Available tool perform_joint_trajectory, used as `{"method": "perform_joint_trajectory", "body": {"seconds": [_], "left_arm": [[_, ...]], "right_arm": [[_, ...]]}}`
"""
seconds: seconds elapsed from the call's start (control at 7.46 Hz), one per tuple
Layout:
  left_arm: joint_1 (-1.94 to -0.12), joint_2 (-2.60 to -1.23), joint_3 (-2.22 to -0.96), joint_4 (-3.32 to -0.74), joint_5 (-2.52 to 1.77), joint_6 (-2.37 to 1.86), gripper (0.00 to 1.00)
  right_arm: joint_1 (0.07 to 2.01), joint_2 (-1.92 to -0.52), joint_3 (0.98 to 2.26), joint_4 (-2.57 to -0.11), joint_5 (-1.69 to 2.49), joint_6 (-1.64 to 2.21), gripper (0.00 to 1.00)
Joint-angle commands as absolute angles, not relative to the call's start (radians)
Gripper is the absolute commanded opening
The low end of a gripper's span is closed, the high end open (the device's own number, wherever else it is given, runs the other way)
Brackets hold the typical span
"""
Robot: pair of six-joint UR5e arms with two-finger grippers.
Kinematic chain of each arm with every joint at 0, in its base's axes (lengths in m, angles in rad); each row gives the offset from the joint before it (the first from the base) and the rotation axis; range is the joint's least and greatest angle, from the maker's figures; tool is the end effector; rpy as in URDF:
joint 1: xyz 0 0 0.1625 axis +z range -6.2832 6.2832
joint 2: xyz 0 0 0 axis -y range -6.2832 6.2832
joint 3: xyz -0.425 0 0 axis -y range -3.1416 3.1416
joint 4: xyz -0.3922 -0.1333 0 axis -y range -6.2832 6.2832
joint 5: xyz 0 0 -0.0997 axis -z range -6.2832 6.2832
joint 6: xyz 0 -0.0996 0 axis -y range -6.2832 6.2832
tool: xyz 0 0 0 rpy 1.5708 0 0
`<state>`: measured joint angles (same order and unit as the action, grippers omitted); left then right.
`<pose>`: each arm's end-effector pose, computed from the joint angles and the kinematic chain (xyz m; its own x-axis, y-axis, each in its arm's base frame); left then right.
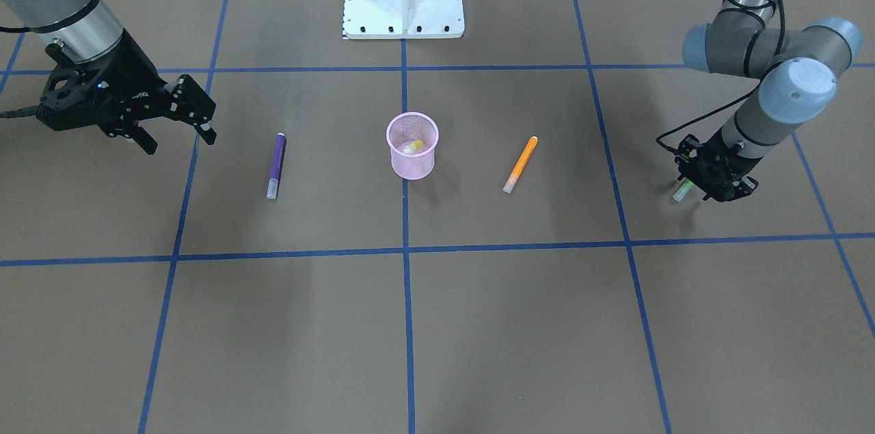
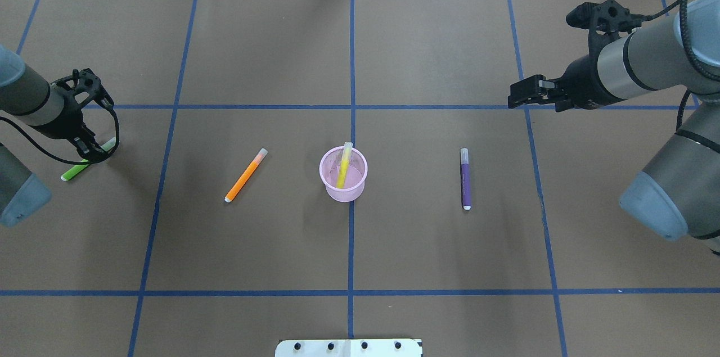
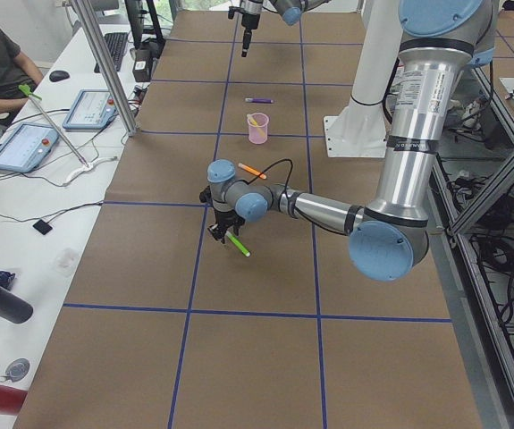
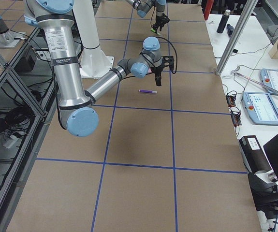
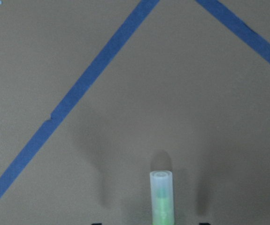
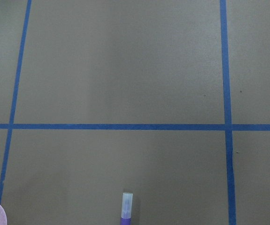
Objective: Collect pens into pen holder
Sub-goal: 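Close the left gripper around the green marker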
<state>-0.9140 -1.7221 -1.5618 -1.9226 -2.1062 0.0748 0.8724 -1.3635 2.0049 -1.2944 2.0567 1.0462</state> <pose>0.2892 -0.5102 0.5552 0.4917 0.7669 -0.4125 -0.5759 0.6417 0.5065 -0.2758 -0.4634 0.3181 0.5579 -0.0243 0.8296 -0.1841 0.9711 0.1522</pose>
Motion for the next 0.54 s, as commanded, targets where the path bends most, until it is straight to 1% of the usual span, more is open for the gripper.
{"method": "perform_joint_trajectory", "body": {"seconds": [0.0,0.13,0.27,0.4], "left_arm": [[-0.913,-1.723,-1.562,-1.922,-2.108,0.074,0.61],[-0.913,-1.723,-1.560,-1.922,-2.108,0.074,0.61],[-0.913,-1.723,-1.560,-1.922,-2.108,0.074,0.57],[-0.913,-1.723,-1.552,-1.924,-2.108,0.074,0.55]], "right_arm": [[0.874,-1.362,2.005,-1.296,2.057,1.046,0.99],[0.874,-1.362,2.005,-1.296,2.056,1.046,0.99],[0.874,-1.362,2.005,-1.296,2.056,1.046,0.99],[0.874,-1.362,2.005,-1.296,2.056,1.046,0.99]]}}
